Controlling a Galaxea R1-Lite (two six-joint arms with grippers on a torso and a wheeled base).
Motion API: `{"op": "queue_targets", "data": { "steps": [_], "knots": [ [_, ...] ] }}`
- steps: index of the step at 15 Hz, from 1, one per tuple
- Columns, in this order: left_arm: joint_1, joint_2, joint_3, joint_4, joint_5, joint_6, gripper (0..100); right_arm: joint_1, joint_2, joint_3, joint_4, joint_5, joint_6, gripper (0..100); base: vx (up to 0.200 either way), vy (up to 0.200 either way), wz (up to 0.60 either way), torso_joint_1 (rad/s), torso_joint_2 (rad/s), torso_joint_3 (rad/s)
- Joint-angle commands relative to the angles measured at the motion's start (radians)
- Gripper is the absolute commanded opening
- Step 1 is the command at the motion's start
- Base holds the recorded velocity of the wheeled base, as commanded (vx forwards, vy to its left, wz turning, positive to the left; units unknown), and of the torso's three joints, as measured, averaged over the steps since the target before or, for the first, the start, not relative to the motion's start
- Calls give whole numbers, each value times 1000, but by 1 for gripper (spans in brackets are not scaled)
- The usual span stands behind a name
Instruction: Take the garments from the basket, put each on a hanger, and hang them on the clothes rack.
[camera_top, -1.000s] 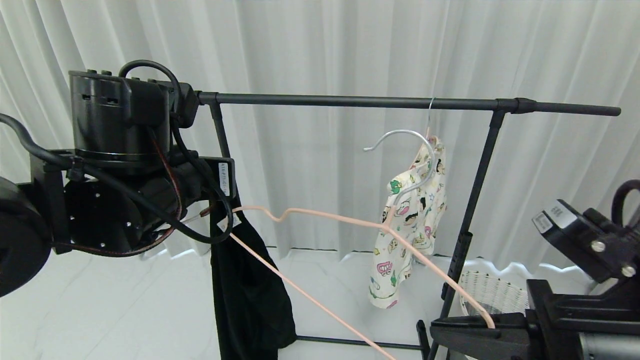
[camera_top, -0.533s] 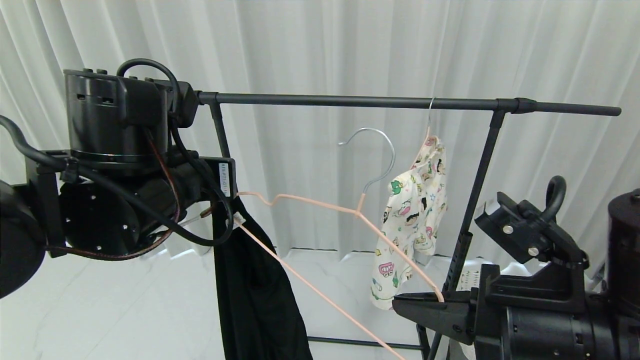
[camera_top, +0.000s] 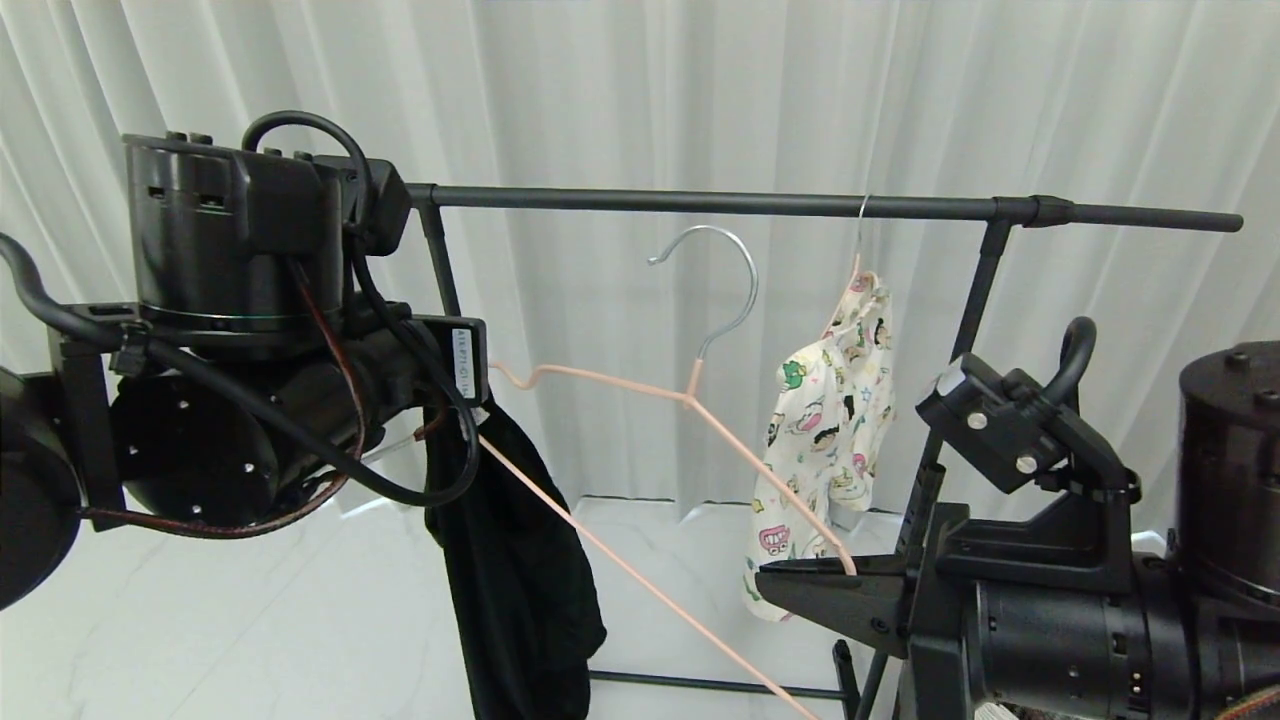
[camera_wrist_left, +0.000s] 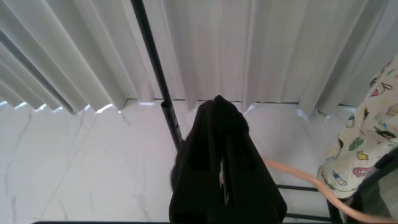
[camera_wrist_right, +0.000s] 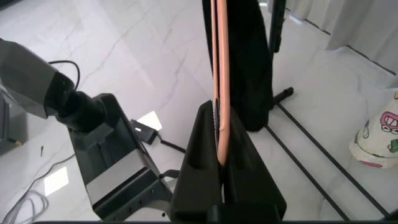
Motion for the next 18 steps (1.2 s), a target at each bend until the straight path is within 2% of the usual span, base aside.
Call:
{"op": "queue_targets", "data": {
  "steps": [1,6,9,13,15,18],
  "knots": [
    [-9,-2,-5,0,0,-1,0,10,7,-18,0,3,1,0,0,0,0,0,0,0],
    [-21,-53,-2,17,-6,9,0,24,19,-16,0,3,1,0,0,0,0,0,0,0],
    [-33,-110,76,38,-80,113,0,26,23,-19,0,6,0,0,0,0,0,0,0,0],
    [-51,-116,77,36,-175,167,0,43,30,-19,2,20,1,0,0,0,0,0,0,0],
    [-71,-113,64,36,-210,170,0,49,37,-16,3,24,1,0,0,0,0,0,0,0],
    [-51,-106,30,36,-210,154,0,49,34,18,5,21,4,0,0,0,0,0,0,0]
  ]
}}
